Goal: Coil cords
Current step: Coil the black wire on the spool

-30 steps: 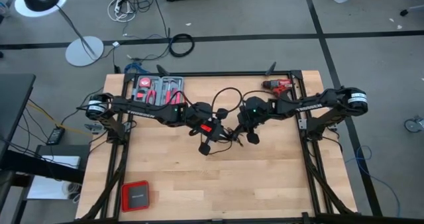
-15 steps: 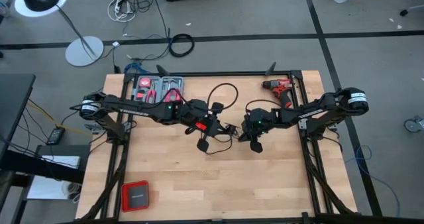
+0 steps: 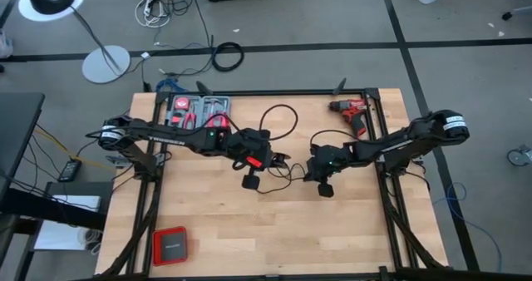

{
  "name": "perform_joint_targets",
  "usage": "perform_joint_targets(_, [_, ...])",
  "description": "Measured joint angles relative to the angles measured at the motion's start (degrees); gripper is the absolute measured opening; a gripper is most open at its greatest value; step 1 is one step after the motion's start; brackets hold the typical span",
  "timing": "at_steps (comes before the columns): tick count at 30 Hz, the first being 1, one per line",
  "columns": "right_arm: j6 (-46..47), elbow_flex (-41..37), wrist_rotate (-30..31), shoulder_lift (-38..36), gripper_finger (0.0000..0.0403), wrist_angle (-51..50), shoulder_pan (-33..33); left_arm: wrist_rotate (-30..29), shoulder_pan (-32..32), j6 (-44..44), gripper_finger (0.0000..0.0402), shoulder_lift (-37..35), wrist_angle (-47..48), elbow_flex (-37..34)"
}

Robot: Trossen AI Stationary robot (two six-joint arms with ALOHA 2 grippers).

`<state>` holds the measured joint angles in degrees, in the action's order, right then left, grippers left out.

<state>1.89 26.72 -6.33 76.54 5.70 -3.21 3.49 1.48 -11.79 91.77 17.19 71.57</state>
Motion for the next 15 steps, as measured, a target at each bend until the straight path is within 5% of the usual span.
perform_joint_targets(9, [1.6,0.0,5.9,-10.5,0.0003,-8.7,-2.7,0.3,0.0,10.3,0.0,0.0,2.7,0.1])
perform_joint_targets(15, [3.9,0.0,14.4,-17.4,0.0004,-12.3,-6.1,1.1,2.0,8.6,0.0,0.0,11.4,3.9])
